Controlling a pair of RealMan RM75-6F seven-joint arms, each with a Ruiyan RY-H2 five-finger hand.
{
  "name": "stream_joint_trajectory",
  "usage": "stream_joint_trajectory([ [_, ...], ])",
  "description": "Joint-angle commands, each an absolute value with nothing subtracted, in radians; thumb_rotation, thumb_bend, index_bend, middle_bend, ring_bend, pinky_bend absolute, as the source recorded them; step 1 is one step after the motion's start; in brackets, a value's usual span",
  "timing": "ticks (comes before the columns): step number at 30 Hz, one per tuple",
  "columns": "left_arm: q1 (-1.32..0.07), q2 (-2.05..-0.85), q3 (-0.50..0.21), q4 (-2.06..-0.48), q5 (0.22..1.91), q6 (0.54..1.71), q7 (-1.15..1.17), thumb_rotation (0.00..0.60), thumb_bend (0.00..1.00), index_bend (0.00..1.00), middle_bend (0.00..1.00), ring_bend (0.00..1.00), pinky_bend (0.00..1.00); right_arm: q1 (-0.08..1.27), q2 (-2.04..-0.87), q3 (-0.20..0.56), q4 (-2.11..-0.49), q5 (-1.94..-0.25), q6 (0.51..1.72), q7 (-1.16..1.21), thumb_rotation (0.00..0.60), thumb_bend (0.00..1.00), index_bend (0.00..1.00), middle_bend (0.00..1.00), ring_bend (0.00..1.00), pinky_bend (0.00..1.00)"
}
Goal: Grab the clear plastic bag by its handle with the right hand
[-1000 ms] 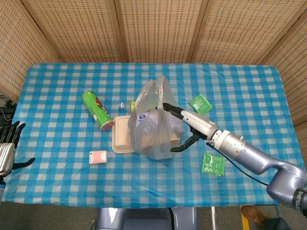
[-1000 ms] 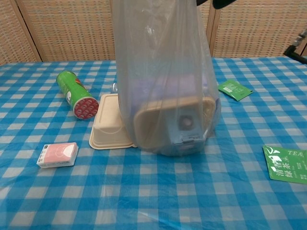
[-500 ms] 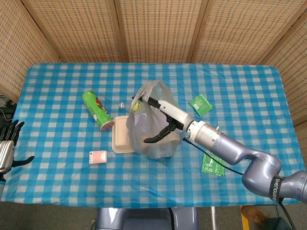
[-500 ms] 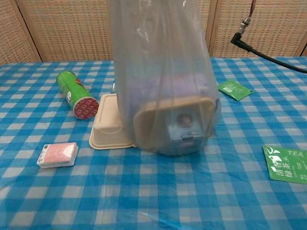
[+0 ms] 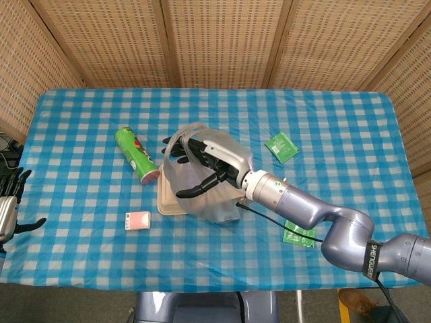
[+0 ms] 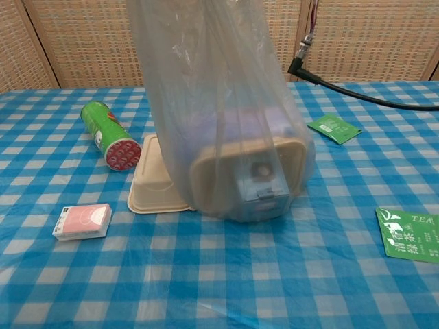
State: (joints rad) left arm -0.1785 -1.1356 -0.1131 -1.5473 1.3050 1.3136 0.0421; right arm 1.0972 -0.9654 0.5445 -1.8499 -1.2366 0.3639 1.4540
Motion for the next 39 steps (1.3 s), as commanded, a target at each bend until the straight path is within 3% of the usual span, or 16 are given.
stream_joint_trajectory([
  [1, -0.181, -1.136, -0.113, -1.546, 1.303, 1.31, 0.043, 0.6, 0.0, 0.0, 0.0, 0.0, 0.0, 1.074, -0.98, 0.599, -1.858, -1.276, 0.312, 1.526, 0.6, 0.0, 0.16, 0.25, 0.19, 0.22],
  [5, -0.183, -1.137, -0.113, -1.546, 1.299, 1.306, 0.046, 0.6, 0.0, 0.0, 0.0, 0.0, 0.0, 1.066, -0.989, 0.617, -1.844, -1.311, 0.294, 1.527, 0.6, 0.0, 0.18, 0.24, 0.17, 0.08],
  [11, -0.185, -1.138, -0.113, -1.546, 1.295, 1.303, 0.047, 0.6, 0.0, 0.0, 0.0, 0.0, 0.0, 1.071, -1.015, 0.627, -1.822, -1.301, 0.289, 1.517, 0.6, 0.0, 0.17, 0.21, 0.12, 0.01],
  [20, -0.188, -1.137, -0.116, -1.539, 1.283, 1.298, 0.041, 0.6, 0.0, 0.0, 0.0, 0.0, 0.0, 1.106, -1.096, 0.605, -1.747, -1.222, 0.304, 1.412, 0.6, 0.0, 0.17, 0.19, 0.09, 0.0],
  [39, -0.197, -1.14, -0.118, -1.529, 1.264, 1.282, 0.043, 0.6, 0.0, 0.0, 0.0, 0.0, 0.0, 1.163, -1.196, 0.684, -1.669, -1.068, 0.191, 1.324, 0.6, 0.0, 0.13, 0.15, 0.03, 0.0],
])
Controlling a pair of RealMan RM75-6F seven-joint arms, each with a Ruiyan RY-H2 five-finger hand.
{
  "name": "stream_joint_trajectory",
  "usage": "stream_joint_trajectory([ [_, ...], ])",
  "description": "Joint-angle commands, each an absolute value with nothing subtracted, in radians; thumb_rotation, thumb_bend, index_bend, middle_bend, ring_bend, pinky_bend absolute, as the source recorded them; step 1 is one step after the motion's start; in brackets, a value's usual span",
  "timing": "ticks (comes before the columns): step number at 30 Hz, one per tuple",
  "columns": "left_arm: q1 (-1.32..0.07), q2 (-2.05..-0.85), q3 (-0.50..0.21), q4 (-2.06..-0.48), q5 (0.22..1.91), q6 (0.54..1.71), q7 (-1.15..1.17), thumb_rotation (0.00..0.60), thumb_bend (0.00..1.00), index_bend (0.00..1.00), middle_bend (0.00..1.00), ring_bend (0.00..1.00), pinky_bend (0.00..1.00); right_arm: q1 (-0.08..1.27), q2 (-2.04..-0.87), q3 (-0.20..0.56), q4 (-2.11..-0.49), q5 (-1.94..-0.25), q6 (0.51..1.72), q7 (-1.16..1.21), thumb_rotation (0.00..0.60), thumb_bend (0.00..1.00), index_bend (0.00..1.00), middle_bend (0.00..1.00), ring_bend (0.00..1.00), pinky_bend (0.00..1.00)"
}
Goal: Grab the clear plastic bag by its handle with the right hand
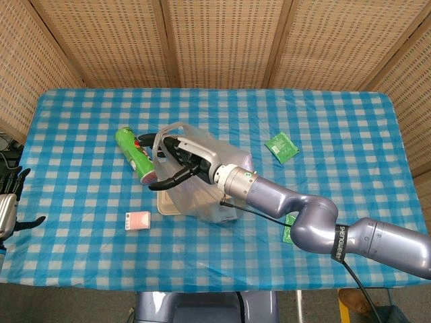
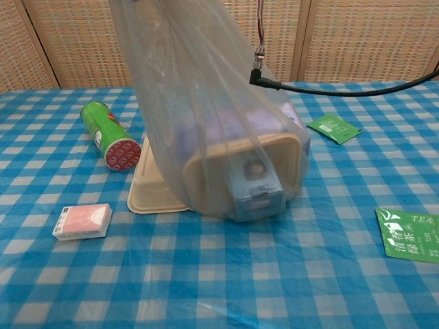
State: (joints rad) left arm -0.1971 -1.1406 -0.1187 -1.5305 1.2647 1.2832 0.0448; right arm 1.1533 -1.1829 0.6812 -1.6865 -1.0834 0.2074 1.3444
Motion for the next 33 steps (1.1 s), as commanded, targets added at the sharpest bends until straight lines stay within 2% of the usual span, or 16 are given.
stream_joint_trajectory([
  [1, -0.197, -1.14, -0.119, -1.528, 1.263, 1.281, 0.041, 0.6, 0.0, 0.0, 0.0, 0.0, 0.0, 1.166, -1.203, 0.681, -1.658, -1.062, 0.182, 1.306, 0.6, 0.0, 0.13, 0.15, 0.03, 0.0],
  [8, -0.2, -1.141, -0.12, -1.524, 1.256, 1.276, 0.04, 0.6, 0.0, 0.0, 0.0, 0.0, 0.0, 1.168, -1.236, 0.681, -1.619, -1.024, 0.142, 1.252, 0.6, 0.0, 0.13, 0.15, 0.03, 0.0],
  [12, -0.201, -1.143, -0.121, -1.521, 1.251, 1.275, 0.045, 0.6, 0.0, 0.0, 0.0, 0.0, 0.0, 1.158, -1.265, 0.723, -1.61, -0.987, 0.118, 1.233, 0.6, 0.0, 0.17, 0.2, 0.07, 0.0],
  [18, -0.205, -1.147, -0.125, -1.514, 1.236, 1.266, 0.047, 0.6, 0.0, 0.0, 0.0, 0.0, 0.0, 1.138, -1.274, 0.784, -1.605, -0.948, 0.052, 1.186, 0.6, 0.0, 0.33, 0.44, 0.35, 0.28],
  [23, -0.206, -1.146, -0.125, -1.513, 1.235, 1.265, 0.046, 0.6, 0.0, 0.0, 0.0, 0.0, 0.0, 1.126, -1.282, 0.795, -1.593, -0.919, 0.047, 1.124, 0.6, 0.0, 0.55, 0.69, 0.62, 0.5],
  [27, -0.206, -1.146, -0.125, -1.513, 1.234, 1.263, 0.045, 0.6, 0.0, 0.0, 0.0, 0.0, 0.0, 1.131, -1.277, 0.767, -1.587, -0.896, 0.089, 1.074, 0.6, 0.0, 0.72, 0.81, 0.78, 0.7],
  [28, -0.206, -1.146, -0.125, -1.513, 1.234, 1.263, 0.045, 0.6, 0.0, 0.0, 0.0, 0.0, 0.0, 1.134, -1.272, 0.758, -1.586, -0.889, 0.093, 1.063, 0.6, 0.05, 0.77, 0.84, 0.81, 0.74],
  [30, -0.207, -1.146, -0.125, -1.513, 1.233, 1.263, 0.046, 0.6, 0.0, 0.0, 0.0, 0.0, 0.0, 1.141, -1.262, 0.741, -1.586, -0.883, 0.104, 1.041, 0.6, 0.22, 0.85, 0.87, 0.86, 0.79],
  [32, -0.207, -1.146, -0.124, -1.513, 1.233, 1.262, 0.047, 0.6, 0.0, 0.0, 0.0, 0.0, 0.0, 1.15, -1.251, 0.721, -1.586, -0.873, 0.124, 1.016, 0.6, 0.49, 0.91, 0.91, 0.9, 0.85],
  [33, -0.207, -1.147, -0.124, -1.513, 1.233, 1.262, 0.047, 0.6, 0.0, 0.0, 0.0, 0.0, 0.0, 1.152, -1.247, 0.711, -1.588, -0.867, 0.141, 1.003, 0.6, 0.55, 0.92, 0.91, 0.91, 0.86],
])
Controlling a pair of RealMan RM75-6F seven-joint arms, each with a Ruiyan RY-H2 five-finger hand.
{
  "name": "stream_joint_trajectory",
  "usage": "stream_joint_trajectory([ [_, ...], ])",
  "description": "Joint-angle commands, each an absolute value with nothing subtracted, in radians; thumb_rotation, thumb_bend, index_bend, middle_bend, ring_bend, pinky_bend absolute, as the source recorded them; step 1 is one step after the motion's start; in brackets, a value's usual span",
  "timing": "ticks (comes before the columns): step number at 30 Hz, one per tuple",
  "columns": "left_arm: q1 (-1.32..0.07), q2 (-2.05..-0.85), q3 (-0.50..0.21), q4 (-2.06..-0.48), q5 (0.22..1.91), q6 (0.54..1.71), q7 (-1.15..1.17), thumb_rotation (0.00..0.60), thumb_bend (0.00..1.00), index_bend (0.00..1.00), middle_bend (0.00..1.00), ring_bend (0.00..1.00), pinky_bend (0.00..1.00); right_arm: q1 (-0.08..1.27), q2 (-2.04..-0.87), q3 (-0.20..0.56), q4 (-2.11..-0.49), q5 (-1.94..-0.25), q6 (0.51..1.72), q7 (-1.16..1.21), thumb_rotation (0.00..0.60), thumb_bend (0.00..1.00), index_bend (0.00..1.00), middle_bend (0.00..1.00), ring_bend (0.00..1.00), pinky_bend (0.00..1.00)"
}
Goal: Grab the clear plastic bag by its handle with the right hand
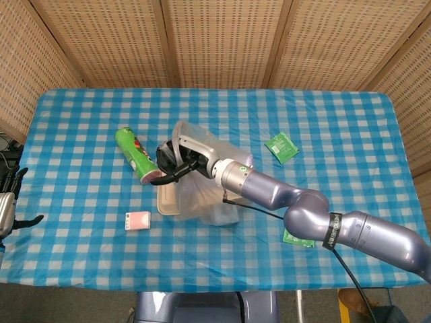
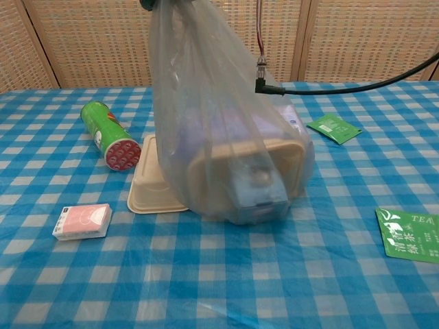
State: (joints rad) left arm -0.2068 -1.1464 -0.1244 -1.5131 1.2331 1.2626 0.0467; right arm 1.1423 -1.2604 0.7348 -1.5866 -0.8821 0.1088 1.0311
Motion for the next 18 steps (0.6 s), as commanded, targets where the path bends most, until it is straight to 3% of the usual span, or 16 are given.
stream_joint_trajectory([
  [1, -0.207, -1.147, -0.124, -1.513, 1.232, 1.261, 0.048, 0.6, 0.0, 0.0, 0.0, 0.0, 0.0, 1.155, -1.242, 0.7, -1.59, -0.862, 0.155, 0.991, 0.6, 0.61, 0.93, 0.92, 0.92, 0.88],
  [8, -0.21, -1.149, -0.124, -1.512, 1.23, 1.258, 0.05, 0.6, 0.0, 0.0, 0.0, 0.0, 0.0, 1.171, -1.199, 0.645, -1.615, -0.819, 0.218, 0.924, 0.6, 0.9, 0.89, 0.91, 0.94, 1.0],
  [18, -0.21, -1.148, -0.122, -1.516, 1.233, 1.257, 0.046, 0.6, 0.0, 0.0, 0.0, 0.0, 0.0, 1.175, -1.104, 0.62, -1.688, -0.707, 0.348, 0.85, 0.6, 0.92, 0.88, 0.91, 0.95, 1.0],
])
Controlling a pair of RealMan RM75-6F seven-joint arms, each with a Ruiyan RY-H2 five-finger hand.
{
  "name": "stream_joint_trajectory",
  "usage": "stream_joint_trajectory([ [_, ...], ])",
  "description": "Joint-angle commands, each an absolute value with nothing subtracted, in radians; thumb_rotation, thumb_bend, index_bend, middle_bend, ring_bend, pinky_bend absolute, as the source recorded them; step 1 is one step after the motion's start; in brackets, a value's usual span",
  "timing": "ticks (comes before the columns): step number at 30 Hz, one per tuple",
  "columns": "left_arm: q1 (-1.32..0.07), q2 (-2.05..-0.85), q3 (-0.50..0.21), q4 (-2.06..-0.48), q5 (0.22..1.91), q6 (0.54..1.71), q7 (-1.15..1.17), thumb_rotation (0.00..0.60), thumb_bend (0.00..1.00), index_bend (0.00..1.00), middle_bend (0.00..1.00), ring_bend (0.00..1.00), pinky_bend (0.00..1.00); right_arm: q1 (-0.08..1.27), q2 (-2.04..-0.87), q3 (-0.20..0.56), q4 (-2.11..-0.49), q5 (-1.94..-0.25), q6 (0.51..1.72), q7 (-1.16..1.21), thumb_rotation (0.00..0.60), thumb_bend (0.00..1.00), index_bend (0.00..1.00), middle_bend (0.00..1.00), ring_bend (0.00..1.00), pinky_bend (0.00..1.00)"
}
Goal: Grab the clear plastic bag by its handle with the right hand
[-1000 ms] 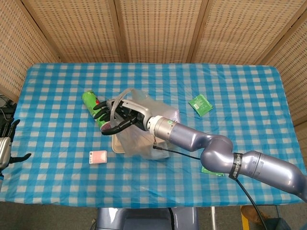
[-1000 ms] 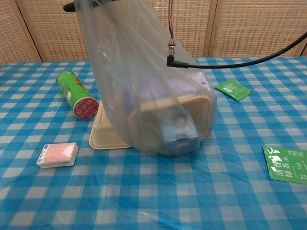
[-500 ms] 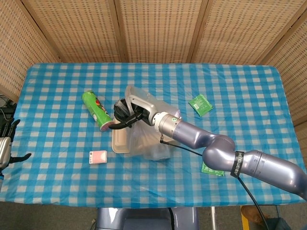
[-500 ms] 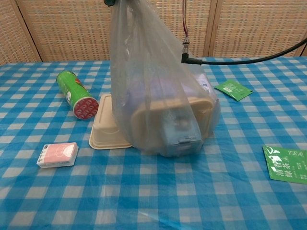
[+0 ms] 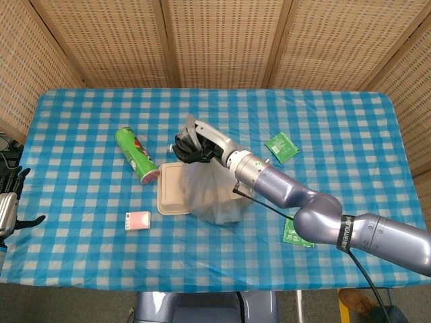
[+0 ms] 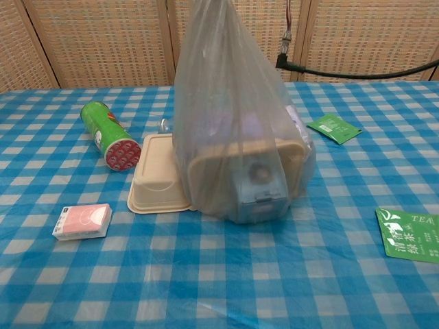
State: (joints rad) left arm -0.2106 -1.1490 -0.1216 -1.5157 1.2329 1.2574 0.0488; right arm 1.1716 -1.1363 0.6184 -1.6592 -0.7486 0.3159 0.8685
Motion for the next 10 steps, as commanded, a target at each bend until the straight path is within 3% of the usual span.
stream_joint_trajectory([
  [1, -0.21, -1.147, -0.122, -1.517, 1.233, 1.257, 0.045, 0.6, 0.0, 0.0, 0.0, 0.0, 0.0, 1.177, -1.094, 0.622, -1.694, -0.696, 0.356, 0.847, 0.6, 0.92, 0.88, 0.91, 0.95, 1.0],
  [10, -0.213, -1.136, -0.123, -1.516, 1.233, 1.243, 0.016, 0.6, 0.0, 0.0, 0.0, 0.0, 0.0, 1.242, -0.94, 0.624, -1.815, -0.492, 0.476, 0.758, 0.6, 0.92, 0.87, 0.91, 0.95, 1.0],
])
